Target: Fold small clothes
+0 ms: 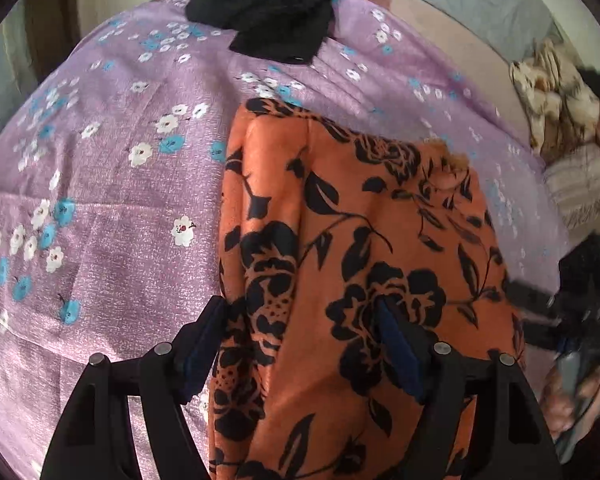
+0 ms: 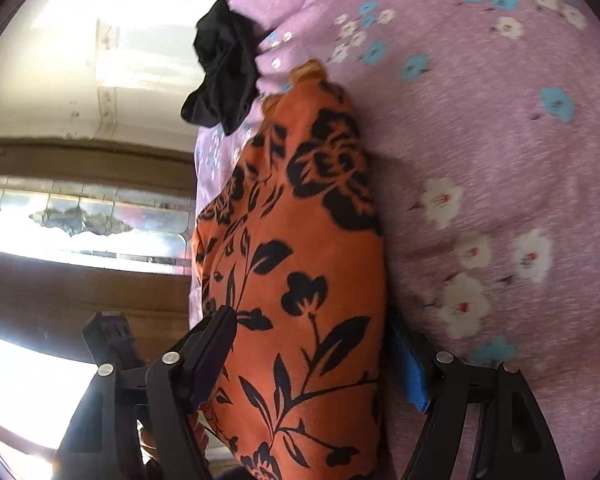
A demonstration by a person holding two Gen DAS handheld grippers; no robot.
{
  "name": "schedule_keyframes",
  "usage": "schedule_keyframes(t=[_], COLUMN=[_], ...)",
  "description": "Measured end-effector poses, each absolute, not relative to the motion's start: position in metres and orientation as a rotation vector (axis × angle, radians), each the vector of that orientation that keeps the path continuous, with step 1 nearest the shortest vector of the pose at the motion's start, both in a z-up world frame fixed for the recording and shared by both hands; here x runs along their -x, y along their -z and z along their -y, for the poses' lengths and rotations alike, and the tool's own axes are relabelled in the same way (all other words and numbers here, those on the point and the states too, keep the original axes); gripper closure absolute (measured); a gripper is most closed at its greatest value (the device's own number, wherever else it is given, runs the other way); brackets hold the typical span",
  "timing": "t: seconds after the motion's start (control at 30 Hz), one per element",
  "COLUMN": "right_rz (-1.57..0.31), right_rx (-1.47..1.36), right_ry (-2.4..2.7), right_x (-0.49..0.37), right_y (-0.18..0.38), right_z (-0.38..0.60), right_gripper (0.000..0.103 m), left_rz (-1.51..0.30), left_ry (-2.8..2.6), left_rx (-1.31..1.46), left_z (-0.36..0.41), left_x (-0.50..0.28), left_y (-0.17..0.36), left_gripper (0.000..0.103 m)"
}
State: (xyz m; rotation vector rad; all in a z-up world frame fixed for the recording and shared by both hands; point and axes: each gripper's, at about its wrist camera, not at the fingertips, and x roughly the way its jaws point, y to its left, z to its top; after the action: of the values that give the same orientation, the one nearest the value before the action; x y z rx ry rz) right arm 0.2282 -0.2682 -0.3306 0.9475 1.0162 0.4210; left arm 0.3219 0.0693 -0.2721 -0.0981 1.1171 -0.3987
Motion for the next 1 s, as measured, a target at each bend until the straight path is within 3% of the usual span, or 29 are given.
schedule_keyframes(t=[0.03,0.1,0.17,0.43,0.5,0.6,0.73,0.87,0.93,0.97,1.0], right_rz=[-1.009,-0.999,-0.991,-0.951,-0.925,-0.857,-0.782,-0.879,-0.97,-0.988,-0.987], right_rx=[-0.932,-0.898,-0.875,-0.848,-0.854,-0.866,-0.793,-0.886,-1.001,-1.041,-1.063], right_ry=[-0.421,-0.408,-0.407,-0.431,-0.43,-0.45,-0.367,-0.202,-0.185,-0.179,-0.181], right_x=[-0.228,-0.227,-0.228,-0.232,-0.231,-0.228,-0.214,-0.214,-0.221,-0.222,-0.221], right_y=[0.33,0.329,0.331,0.331,0.323,0.298,0.268,0.298,0.329,0.336,0.337], right_z=[0.267,0.264,0.261,0.244,0.245,0.256,0.286,0.339,0.35,0.353,0.354], right_gripper=[0.029,0.044,0.049,0.043,0.061,0.067,0.067,0.067,0.059,0.049,0.047], left_rz=[-1.111,-1.114,-1.161,-1.213,-1.192,-1.155,-1.105,-1.186,-1.172,-1.168,-1.163], left_ry=[0.397,0.408,0.437,0.485,0.487,0.527,0.622,0.567,0.526,0.516,0.502], left_rx=[0.146,0.212,0.254,0.353,0.327,0.295,0.236,0.141,0.138,0.147,0.178], left_z=[-0.076,-0.084,-0.085,-0.092,-0.095,-0.077,-0.037,-0.007,-0.015,-0.019,-0.029], left_x=[-0.324,-0.328,-0.33,-0.322,-0.314,-0.306,-0.289,-0.293,-0.295,-0.297,-0.298], left_y=[0.27,0.27,0.278,0.283,0.275,0.263,0.247,0.262,0.26,0.259,0.257], left_gripper=[0.026,0.026,0.026,0.028,0.028,0.029,0.028,0.028,0.028,0.028,0.028])
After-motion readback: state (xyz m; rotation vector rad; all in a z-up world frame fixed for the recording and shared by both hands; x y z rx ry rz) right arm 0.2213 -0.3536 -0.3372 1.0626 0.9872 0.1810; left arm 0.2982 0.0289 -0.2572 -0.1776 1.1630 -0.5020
